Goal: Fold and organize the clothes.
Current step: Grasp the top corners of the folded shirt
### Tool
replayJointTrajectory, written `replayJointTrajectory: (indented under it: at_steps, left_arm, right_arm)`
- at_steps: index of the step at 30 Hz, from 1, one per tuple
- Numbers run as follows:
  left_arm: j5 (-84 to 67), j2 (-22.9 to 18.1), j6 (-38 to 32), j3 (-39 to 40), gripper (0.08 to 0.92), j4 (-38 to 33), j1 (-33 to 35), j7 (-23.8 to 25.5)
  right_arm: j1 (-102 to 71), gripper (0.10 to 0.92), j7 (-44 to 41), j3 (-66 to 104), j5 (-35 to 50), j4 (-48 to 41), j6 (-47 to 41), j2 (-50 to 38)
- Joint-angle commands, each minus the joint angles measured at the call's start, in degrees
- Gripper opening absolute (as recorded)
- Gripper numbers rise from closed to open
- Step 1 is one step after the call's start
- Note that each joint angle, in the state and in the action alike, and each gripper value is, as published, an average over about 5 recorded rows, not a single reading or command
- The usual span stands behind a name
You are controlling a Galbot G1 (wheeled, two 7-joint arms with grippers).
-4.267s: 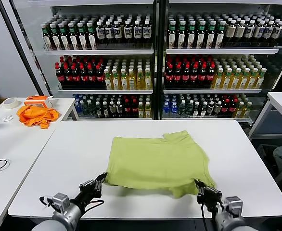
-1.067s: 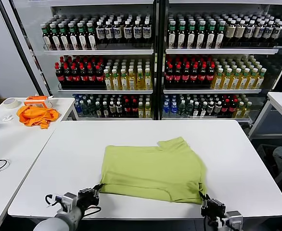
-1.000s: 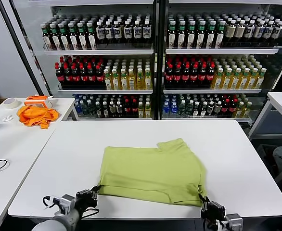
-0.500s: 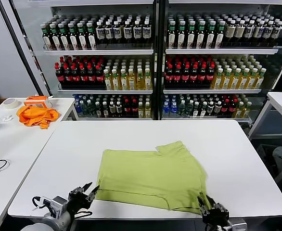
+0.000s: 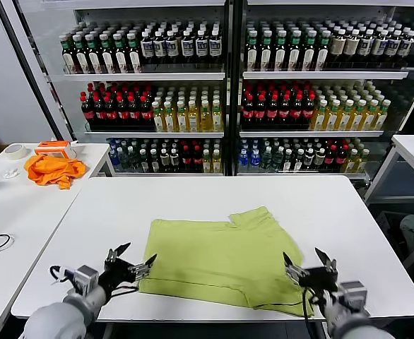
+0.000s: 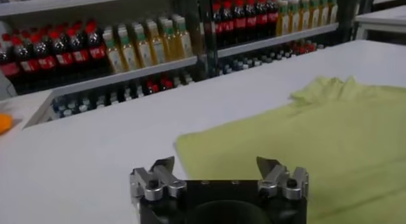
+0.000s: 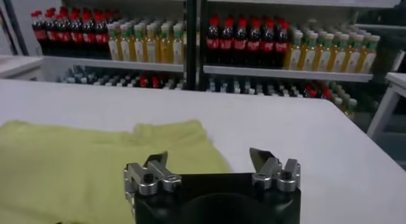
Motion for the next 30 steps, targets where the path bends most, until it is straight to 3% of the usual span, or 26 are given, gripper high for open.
replayJointTrajectory:
  at_steps: [1,18,30]
  left_arm:
    - [-4.4,-1.2,-4.08,7.69,0.82,21.14,-20.47,2.55]
    - [-4.85,-3.21,-0.51,14.66,0.823,30.27,-28.27,4.05]
    - [-4.78,-4.73,-1.78,17.24,0.823,35.04,-31.27,4.3]
  right_arm:
    - [23.2,0.822,1.98,-9.74,2.53,-18.57,-0.65,3.57]
    - [33.09,0.823,0.82,-12.67,0.61,-39.73,-0.54,11.06]
    - [34.24,0.823,-1.6,-13.45,-0.57,-44.49,0.67,12.61]
